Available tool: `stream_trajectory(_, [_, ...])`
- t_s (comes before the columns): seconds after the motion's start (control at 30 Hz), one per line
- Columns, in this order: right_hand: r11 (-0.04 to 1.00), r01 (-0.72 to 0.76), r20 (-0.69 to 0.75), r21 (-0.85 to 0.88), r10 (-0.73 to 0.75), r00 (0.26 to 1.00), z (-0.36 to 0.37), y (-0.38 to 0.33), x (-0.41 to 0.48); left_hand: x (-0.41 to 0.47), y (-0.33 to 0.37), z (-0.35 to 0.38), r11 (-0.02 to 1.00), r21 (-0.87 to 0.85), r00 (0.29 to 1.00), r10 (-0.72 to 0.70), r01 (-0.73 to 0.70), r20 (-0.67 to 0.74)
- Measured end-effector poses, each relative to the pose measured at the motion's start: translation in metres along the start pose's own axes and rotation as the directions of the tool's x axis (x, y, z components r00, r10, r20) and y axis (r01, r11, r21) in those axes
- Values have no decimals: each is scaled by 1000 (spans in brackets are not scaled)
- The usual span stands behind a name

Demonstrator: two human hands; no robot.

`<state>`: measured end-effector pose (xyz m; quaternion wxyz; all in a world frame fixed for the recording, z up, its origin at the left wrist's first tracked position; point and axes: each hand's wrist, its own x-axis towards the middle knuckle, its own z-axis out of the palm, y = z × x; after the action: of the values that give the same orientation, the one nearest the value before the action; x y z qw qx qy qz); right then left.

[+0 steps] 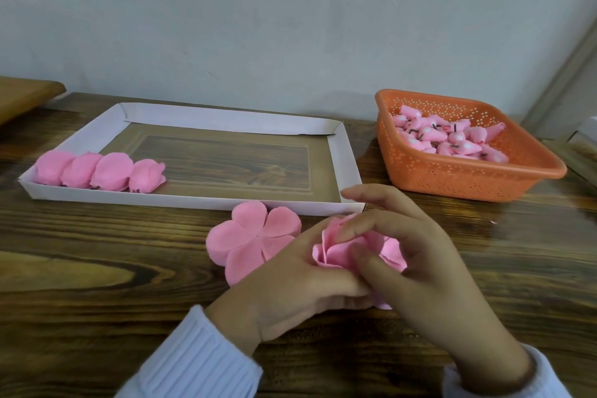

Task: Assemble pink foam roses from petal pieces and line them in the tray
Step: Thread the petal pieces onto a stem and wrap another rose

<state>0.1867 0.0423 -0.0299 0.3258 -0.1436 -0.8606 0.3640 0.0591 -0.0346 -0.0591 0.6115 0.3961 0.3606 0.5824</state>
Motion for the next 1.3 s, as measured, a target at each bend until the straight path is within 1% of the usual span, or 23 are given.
stream_trajectory(0.13, [993, -62, -30, 101, 65, 997, -2, 2, -1, -1, 2, -2, 984, -166, 993, -53, 70, 106])
stream_trajectory(0.23, [961, -129, 3, 245, 132, 991, -3, 0, -3, 0, 2, -3, 947, -293, 988, -99, 131, 120])
stream_trajectory(0.3, [922, -175, 29, 345, 176, 984, -4, -1, -4, 1, 0, -5, 931, -337, 985, -98, 141, 143])
stream_trajectory(0.33, [909, -194, 37, 368, 194, 980, -5, -2, -4, 1, 0, -5, 931, -339, 984, -90, 138, 154])
stream_trajectory(0.4, [908, -212, 44, 361, 210, 977, -6, -3, -4, 1, 0, -4, 937, -321, 985, -95, 137, 144])
stream_trajectory(0.5, [904, -216, 58, 369, 209, 976, -7, -4, -4, 1, -1, -3, 941, -307, 986, -103, 138, 127])
stream_trajectory(0.63, [910, -183, 75, 372, 167, 983, -6, -3, -4, 3, -3, -5, 948, -296, 988, -79, 115, 129])
stream_trajectory(0.7, [935, -137, 60, 328, 125, 990, -6, -2, -4, 3, -4, -4, 954, -284, 991, -59, 92, 120])
stream_trajectory(0.77, [964, -114, 49, 242, 105, 993, -4, 0, -4, 3, -4, -3, 962, -263, 993, -49, 75, 104])
stream_trajectory(0.83, [983, -101, 28, 153, 97, 995, -3, 3, -4, 2, -3, -2, 967, -248, 992, -31, 60, 119])
stream_trajectory(0.9, [991, -87, 7, 102, 87, 996, -2, 4, -2, 0, 0, -1, 975, -218, 990, -3, 34, 138])
stream_trajectory(0.93, [992, -82, 0, 92, 83, 997, -1, 5, -2, 0, 0, -1, 981, -195, 993, 7, 17, 121])
stream_trajectory(1.03, [987, -87, -12, 137, 90, 996, -2, 7, -1, -2, 0, -3, 990, -137, 999, 26, -21, 35])
stream_trajectory(1.1, [968, -95, -12, 233, 100, 995, -2, 7, -1, -2, -1, -3, 995, -75, 998, 66, -64, 18])
stream_trajectory(1.17, [934, -91, -4, 345, 98, 995, -1, 7, -2, -1, 0, -2, 996, 28, 995, 88, -87, -39])
stream_trajectory(1.2, [927, -76, 0, 367, 82, 997, -1, 6, -2, -1, 1, -1, 991, 87, 993, 103, -97, -64])
stream_trajectory(1.3, [960, -40, 16, 277, 37, 999, 0, 4, -3, 1, 1, 2, 937, 325, 978, 175, -129, -116])
